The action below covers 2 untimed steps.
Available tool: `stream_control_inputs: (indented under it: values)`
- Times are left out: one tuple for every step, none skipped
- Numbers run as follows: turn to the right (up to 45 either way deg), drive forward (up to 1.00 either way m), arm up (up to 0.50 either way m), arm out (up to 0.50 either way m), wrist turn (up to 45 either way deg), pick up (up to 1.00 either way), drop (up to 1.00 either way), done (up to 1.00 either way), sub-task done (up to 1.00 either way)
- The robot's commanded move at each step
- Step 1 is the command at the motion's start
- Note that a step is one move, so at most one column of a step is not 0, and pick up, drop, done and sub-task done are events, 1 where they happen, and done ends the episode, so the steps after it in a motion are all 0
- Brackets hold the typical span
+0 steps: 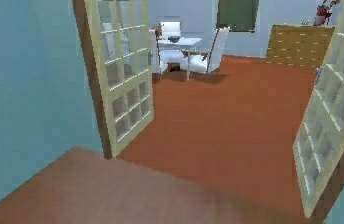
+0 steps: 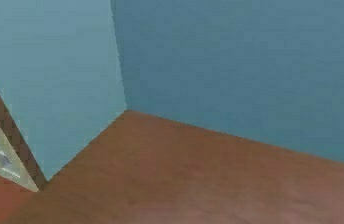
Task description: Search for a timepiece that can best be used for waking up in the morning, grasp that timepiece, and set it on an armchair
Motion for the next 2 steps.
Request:
stream_control_inputs:
  values:
    - [15.0, 0.0, 0.0, 0.0, 0.0, 0.0, 0.0, 0.0, 0.0]
    - [3.0, 0.0, 0.0, 0.0, 0.0, 0.0, 0.0, 0.0, 0.0]
